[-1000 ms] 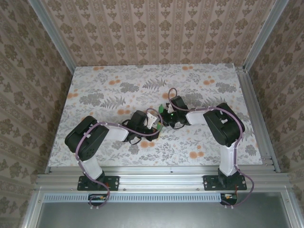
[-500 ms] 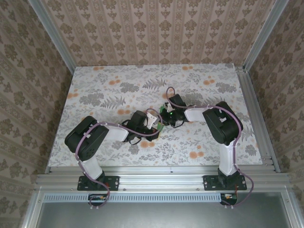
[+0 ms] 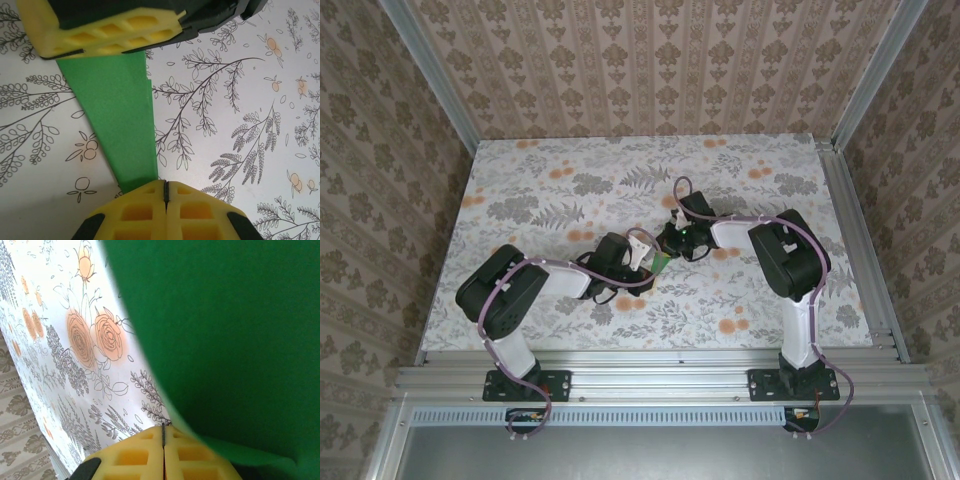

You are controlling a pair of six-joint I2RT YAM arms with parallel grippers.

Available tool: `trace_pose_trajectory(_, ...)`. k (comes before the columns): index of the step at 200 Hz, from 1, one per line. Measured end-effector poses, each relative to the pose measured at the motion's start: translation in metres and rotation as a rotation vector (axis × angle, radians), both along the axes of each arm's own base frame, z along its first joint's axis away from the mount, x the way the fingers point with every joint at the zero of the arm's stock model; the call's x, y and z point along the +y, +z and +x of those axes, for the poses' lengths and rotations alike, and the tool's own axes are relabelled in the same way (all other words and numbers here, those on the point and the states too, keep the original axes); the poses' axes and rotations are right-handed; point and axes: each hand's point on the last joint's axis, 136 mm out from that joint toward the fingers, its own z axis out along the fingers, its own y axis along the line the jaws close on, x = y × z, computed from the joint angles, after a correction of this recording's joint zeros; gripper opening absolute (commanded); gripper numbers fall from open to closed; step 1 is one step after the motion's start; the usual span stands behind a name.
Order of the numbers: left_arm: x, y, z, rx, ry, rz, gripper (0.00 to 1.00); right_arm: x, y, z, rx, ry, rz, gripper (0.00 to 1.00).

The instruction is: Fold a paper plane with a square sheet of paper (pick it up from the middle)

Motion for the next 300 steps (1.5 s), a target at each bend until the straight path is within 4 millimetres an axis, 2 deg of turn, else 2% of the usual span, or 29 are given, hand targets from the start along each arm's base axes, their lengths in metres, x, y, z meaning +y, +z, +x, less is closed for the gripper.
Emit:
trace_pose_trajectory(105, 0.001, 0.000, 0.005, -0.024, 0.018, 0.009, 0.00, -0.011, 0.001, 0.024, 0.020, -0.013, 0.013, 0.10)
trace_pose_trajectory(160, 0.001, 0.000, 0.005, -0.023, 0.017, 0.009, 0.00, -0.029, 0.001, 0.051, -0.006, -0.054, 0.012, 0.11)
trace_pose_trajectory(200, 0.001, 0.000, 0.005, -0.022, 0.015, 0.008, 0.00, -0.051, 0.002, 0.081, -0.040, -0.114, -0.002, 0.11)
trace_pose_trajectory(243, 0.000, -0.001, 0.005, -0.019, 0.013, 0.006, 0.00, -0.065, 0.003, 0.102, -0.059, -0.151, -0.017, 0.11)
trace_pose_trajectory(280, 0.000, 0.000, 0.005, -0.020, 0.012, 0.006, 0.00, -0.073, 0.004, 0.107, -0.081, -0.161, -0.039, 0.11)
trace_pose_trajectory(300, 0.000, 0.000, 0.005, -0.020, 0.012, 0.006, 0.00, -0.079, 0.010, 0.095, -0.086, -0.161, -0.051, 0.11)
